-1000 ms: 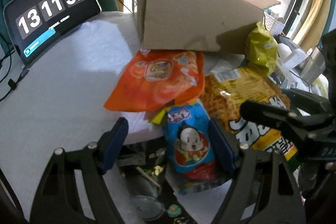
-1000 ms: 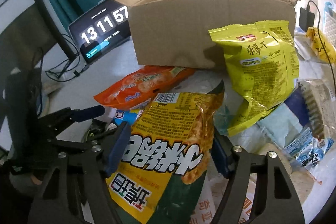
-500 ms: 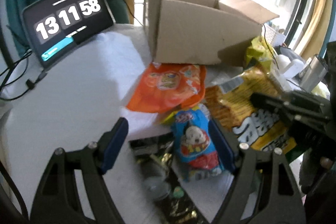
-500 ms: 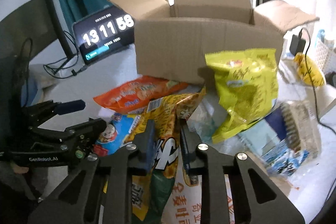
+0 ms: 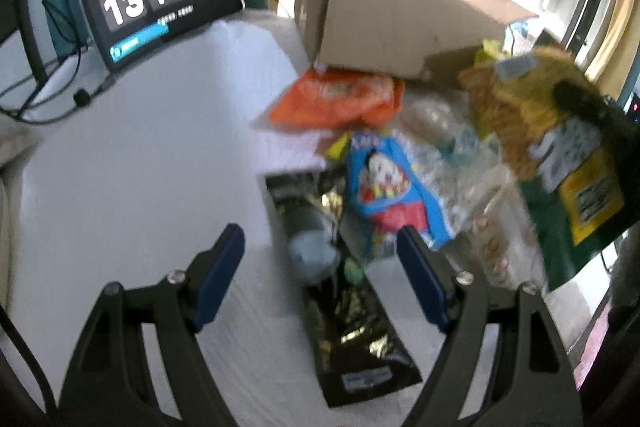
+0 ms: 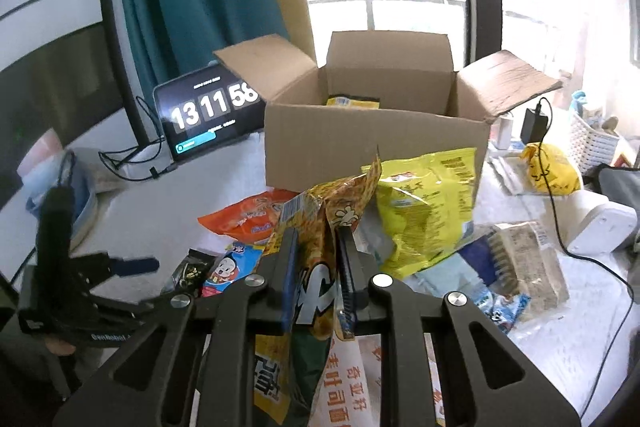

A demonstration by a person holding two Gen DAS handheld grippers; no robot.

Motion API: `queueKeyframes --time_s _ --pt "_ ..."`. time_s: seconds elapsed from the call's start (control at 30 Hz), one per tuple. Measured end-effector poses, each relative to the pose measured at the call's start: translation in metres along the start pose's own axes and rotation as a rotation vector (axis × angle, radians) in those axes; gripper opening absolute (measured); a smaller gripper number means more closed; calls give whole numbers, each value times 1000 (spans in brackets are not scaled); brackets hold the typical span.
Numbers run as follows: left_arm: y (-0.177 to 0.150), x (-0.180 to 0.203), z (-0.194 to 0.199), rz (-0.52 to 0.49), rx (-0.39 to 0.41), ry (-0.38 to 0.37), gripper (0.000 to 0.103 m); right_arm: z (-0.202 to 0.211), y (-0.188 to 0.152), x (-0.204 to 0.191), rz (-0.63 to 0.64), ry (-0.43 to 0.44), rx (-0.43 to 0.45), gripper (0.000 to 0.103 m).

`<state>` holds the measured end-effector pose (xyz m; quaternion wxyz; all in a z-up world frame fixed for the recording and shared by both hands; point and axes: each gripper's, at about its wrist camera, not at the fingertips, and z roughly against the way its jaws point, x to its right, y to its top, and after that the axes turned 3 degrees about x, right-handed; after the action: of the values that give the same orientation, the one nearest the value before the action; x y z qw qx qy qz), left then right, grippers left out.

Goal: Organize snacks
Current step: 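Grasp the black bag with the left gripper while the right grasps the yellow chip bag, then carry both bags over the cardboard box and release them inside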

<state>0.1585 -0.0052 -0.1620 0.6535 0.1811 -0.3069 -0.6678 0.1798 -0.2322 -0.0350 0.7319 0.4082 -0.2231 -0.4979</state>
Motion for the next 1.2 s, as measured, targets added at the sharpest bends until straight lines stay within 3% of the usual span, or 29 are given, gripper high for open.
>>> queueKeyframes --time_s 0.13,0.27,0.3,0.33,0.37,0.5,0.83,1.2 --pt "-13 1 -11 -15 -45 15 80 7 -1 7 -14 -5 6 21" --pt "-18 5 -11 -66 -20 29 79 11 0 13 -29 -11 17 21" --pt "-18 3 -11 -61 -16 24 74 12 2 14 -29 -10 23 21" --pt "-18 3 -11 -61 -8 11 56 14 4 15 -27 -10 28 21" --pt "-17 3 -10 -66 -5 -13 47 15 6 15 -24 -8 32 21" --pt "-13 3 -6 -78 17 2 34 19 13 15 -13 -5 49 21" --pt "12 -18 30 -54 119 49 28 29 33 26 10 -7 99 21" --pt "62 -13 60 -45 293 58 28 35 56 44 15 -14 164 20"
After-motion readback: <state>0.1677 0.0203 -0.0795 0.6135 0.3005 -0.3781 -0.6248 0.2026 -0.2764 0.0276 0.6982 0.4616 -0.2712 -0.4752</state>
